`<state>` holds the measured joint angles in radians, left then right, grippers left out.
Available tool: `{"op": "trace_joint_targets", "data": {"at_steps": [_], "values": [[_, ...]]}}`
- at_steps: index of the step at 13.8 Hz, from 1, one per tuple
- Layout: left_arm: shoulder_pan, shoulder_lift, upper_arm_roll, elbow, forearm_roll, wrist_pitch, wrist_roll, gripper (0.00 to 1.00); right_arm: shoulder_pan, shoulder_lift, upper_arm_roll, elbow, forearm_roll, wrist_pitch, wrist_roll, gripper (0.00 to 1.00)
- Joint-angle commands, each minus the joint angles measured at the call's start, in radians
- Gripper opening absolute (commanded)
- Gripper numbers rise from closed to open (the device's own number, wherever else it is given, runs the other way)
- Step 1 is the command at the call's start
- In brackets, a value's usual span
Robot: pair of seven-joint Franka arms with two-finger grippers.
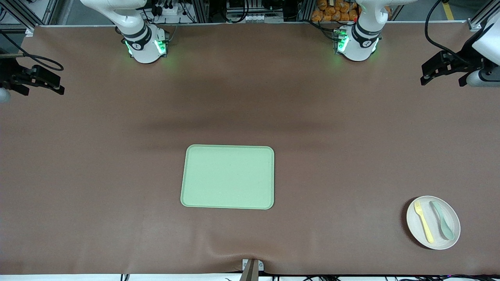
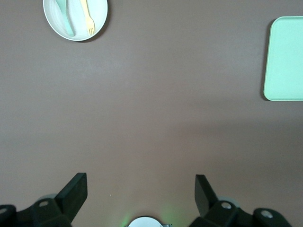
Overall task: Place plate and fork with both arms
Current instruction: 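Reach the left gripper toward the white plate holding the utensils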
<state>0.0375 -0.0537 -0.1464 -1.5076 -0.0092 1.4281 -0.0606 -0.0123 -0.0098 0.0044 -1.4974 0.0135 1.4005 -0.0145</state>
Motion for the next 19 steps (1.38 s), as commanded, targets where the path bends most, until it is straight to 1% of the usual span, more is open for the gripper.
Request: {"op": "trace_joint_targets", "data": {"at_steps": [1,12,16,19], "values": [[-0.001,-0.006,-0.002,0.004,0.020,-0.009,0.054,1.00,-0.017,0.008,0.008,0.022,0.003,-0.012,-0.019,1.00],[0.015,0.006,0.005,-0.002,0.014,-0.020,0.042,1.00,-0.018,0.011,0.008,0.022,0.003,-0.012,-0.019,1.00],[0.018,0.066,0.005,0.001,0.018,-0.017,0.036,1.00,-0.018,0.011,0.006,0.022,0.003,-0.015,-0.021,1.00],[0.031,0.147,0.010,0.007,0.052,0.009,0.036,1.00,-0.017,0.011,0.006,0.022,0.003,-0.015,-0.019,1.00]]}}
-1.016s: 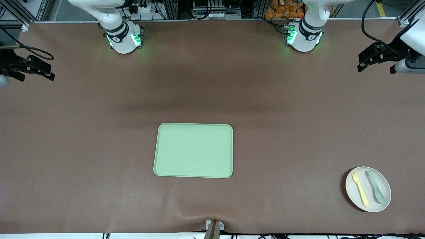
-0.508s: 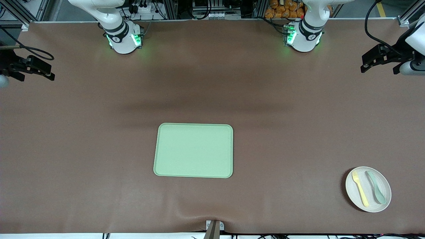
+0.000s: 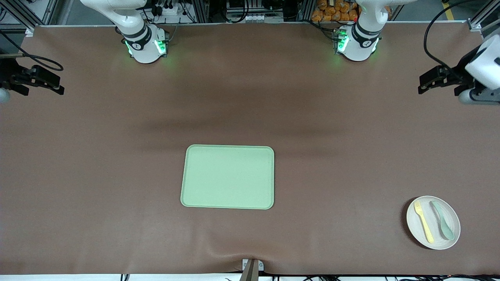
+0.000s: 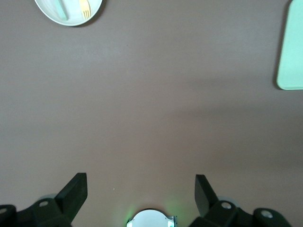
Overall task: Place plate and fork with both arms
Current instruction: 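Reach the left gripper toward the white plate holding the utensils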
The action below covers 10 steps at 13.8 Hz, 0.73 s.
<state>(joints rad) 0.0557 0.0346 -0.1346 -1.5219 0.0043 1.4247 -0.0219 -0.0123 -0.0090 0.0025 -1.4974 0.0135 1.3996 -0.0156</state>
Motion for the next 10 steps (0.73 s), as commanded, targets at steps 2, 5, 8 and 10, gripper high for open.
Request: {"op": "trace_joint_targets", "data": {"at_steps": [2,5,8,10], "values": [[0.050,0.129,-0.002,0.023,0.048,0.084,-0.003,1.00,-0.018,0.011,0.008,0.022,0.003,-0.016,-0.018,1.00],[0.116,0.232,-0.002,0.023,0.048,0.234,-0.004,1.00,-0.017,0.011,0.008,0.022,0.003,-0.014,-0.018,1.00],[0.176,0.330,0.009,0.025,0.048,0.434,-0.007,1.00,-0.018,0.011,0.008,0.022,0.003,-0.013,-0.018,1.00],[0.205,0.398,0.018,0.038,0.046,0.578,-0.009,1.00,-0.018,0.011,0.008,0.022,0.003,-0.014,-0.018,1.00]]}}
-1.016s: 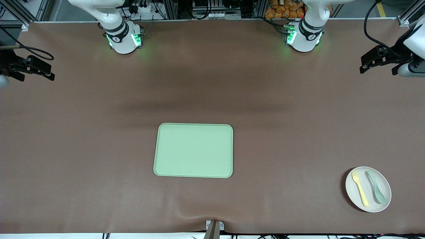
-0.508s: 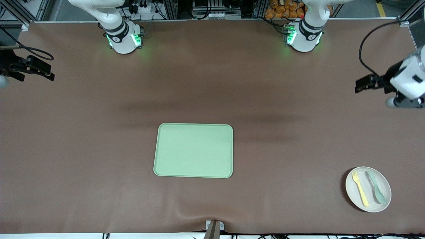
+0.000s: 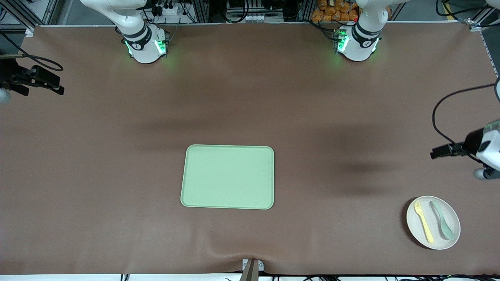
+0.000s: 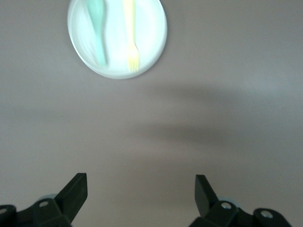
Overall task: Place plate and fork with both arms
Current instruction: 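Reach the left gripper toward the white plate holding the utensils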
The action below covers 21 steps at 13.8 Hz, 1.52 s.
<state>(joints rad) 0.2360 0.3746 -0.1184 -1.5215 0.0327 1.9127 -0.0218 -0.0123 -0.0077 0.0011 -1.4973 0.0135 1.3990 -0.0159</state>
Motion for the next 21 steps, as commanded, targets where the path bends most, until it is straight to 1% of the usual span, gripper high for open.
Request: {"op": "trace_joint_targets", "data": {"at_steps": [1,3,6,8,10,12,14,17,21], "values": [[0.029,0.100,0.009,0.058,0.019,0.142,-0.006,1.00,-0.018,0.009,0.010,0.022,0.003,-0.015,-0.018,1.00],[0.029,0.189,0.049,0.105,0.019,0.237,0.005,1.00,-0.018,0.009,0.010,0.022,0.003,-0.015,-0.018,1.00],[0.031,0.312,0.109,0.141,0.018,0.458,0.017,1.00,-0.018,0.009,0.010,0.022,0.003,-0.017,-0.019,1.00],[0.031,0.372,0.137,0.162,0.018,0.578,0.069,1.00,-0.018,0.009,0.010,0.022,0.003,-0.017,-0.022,1.00],[0.031,0.414,0.146,0.179,0.016,0.627,0.111,1.00,-0.020,0.009,0.008,0.022,0.003,-0.017,-0.036,1.00],[0.031,0.472,0.161,0.214,0.016,0.701,0.117,1.00,-0.020,0.009,0.008,0.022,0.003,-0.017,-0.038,1.00],[0.031,0.518,0.161,0.225,0.016,0.770,0.126,1.00,-0.021,0.009,0.005,0.022,0.003,-0.017,-0.038,1.00],[0.049,0.550,0.160,0.227,0.015,0.786,0.184,1.00,-0.020,0.009,0.005,0.020,0.003,-0.015,-0.038,1.00],[0.054,0.602,0.161,0.227,0.015,0.847,0.203,1.00,-0.020,0.009,0.000,0.020,0.003,-0.017,-0.039,1.00]]}}
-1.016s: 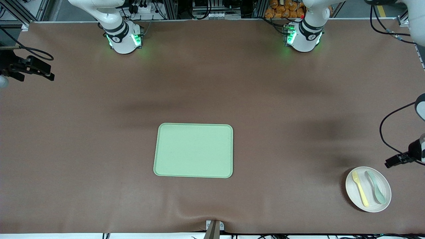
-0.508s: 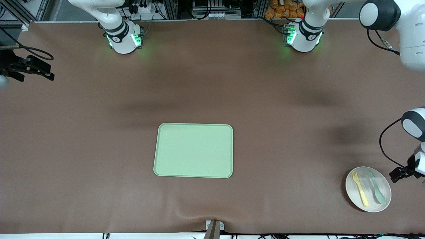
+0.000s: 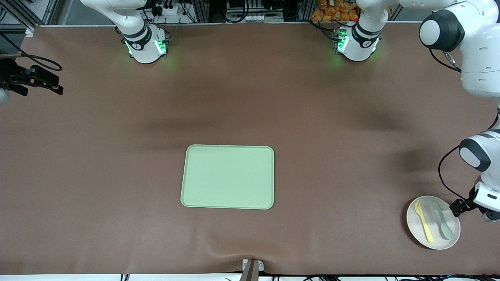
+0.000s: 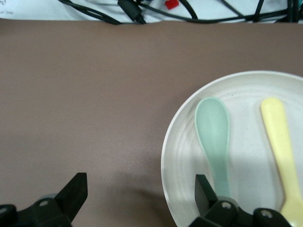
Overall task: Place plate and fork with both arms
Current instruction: 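Reach the left gripper toward the white plate holding the utensils, then lower the left gripper and close it on the plate rim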
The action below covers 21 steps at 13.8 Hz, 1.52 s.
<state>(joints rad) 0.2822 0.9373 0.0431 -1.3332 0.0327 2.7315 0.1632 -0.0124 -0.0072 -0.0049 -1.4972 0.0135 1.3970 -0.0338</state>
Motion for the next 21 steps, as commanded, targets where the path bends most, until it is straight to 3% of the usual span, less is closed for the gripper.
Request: {"op": "trace_joint_targets", "data": {"at_steps": [1,8,11,15,21], "values": [[0.012,0.049,0.000,0.038,0.015,0.046,0.022,1.00,-0.020,0.009,0.006,0.020,0.003,-0.016,-0.021,1.00],[0.012,0.100,-0.005,0.055,0.013,0.112,0.016,0.98,-0.020,0.009,0.006,0.020,0.005,-0.015,-0.021,1.00],[0.005,0.101,-0.006,0.055,0.009,0.119,0.001,0.47,-0.020,0.009,0.006,0.020,0.005,-0.015,-0.020,1.00],[-0.008,0.101,-0.011,0.055,0.007,0.119,-0.008,0.00,-0.020,0.009,0.005,0.020,0.008,-0.015,-0.021,1.00],[-0.017,0.081,-0.014,0.049,0.006,0.117,-0.005,0.00,-0.020,0.009,0.005,0.020,0.008,-0.015,-0.021,1.00]]}}
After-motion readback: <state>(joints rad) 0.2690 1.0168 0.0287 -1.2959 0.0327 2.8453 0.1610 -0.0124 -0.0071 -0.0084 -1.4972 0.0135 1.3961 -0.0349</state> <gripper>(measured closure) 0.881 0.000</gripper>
